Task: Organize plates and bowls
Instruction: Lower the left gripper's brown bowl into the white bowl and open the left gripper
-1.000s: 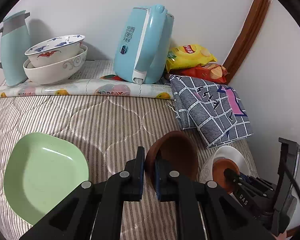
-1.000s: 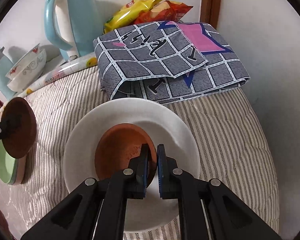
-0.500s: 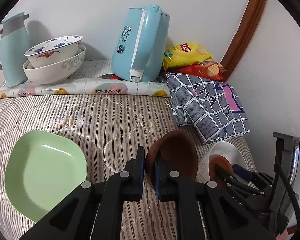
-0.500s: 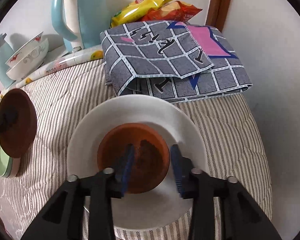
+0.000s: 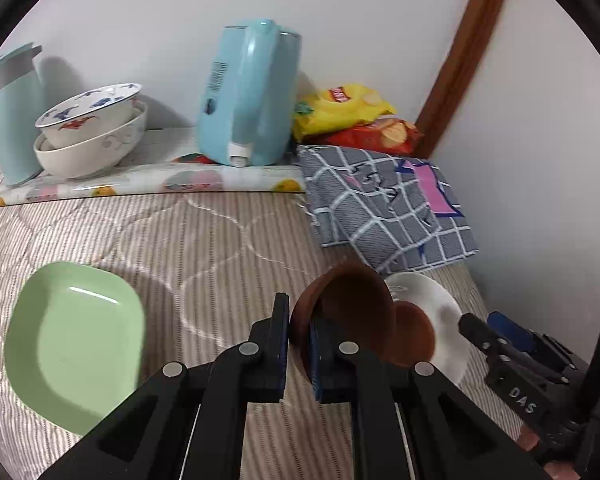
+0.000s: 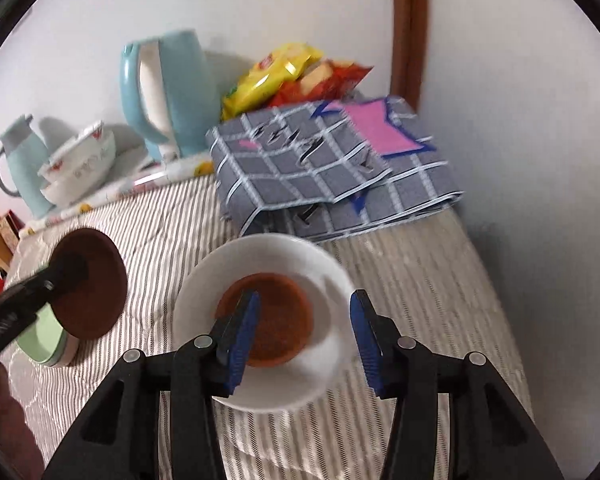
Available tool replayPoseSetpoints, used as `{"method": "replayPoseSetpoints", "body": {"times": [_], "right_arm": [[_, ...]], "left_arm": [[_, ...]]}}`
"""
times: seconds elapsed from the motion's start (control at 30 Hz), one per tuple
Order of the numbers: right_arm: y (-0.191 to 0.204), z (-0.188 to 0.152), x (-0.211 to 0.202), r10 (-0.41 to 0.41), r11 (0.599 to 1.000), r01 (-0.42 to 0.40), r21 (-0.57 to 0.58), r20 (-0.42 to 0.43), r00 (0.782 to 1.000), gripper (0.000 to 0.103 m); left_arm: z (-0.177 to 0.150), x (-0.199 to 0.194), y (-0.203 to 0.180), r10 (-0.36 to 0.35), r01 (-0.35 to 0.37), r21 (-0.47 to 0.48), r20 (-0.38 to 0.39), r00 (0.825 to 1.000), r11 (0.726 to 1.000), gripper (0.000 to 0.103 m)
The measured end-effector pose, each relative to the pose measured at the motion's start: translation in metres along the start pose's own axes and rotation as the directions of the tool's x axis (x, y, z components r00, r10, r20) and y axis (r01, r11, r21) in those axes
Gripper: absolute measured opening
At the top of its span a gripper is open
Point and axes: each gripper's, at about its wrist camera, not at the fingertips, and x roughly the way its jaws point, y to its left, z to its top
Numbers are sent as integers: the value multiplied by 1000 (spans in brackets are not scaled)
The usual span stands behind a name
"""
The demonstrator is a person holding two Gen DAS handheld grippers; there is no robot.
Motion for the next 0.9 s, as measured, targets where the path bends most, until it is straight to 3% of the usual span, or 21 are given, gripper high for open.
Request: {"method": "replayPoseSetpoints", "body": {"times": [0.33,0.9], "right_arm": [[-55,-18,-26,-54,996,51,69,39,998,47],[-98,-49,-15,-81,987,77,140,18,997,47]], "left_arm": [[-6,20,-50,-68,70,43,-48,997,997,9],[-17,67,-80,-47,59,90,-129,991,994,9]]}}
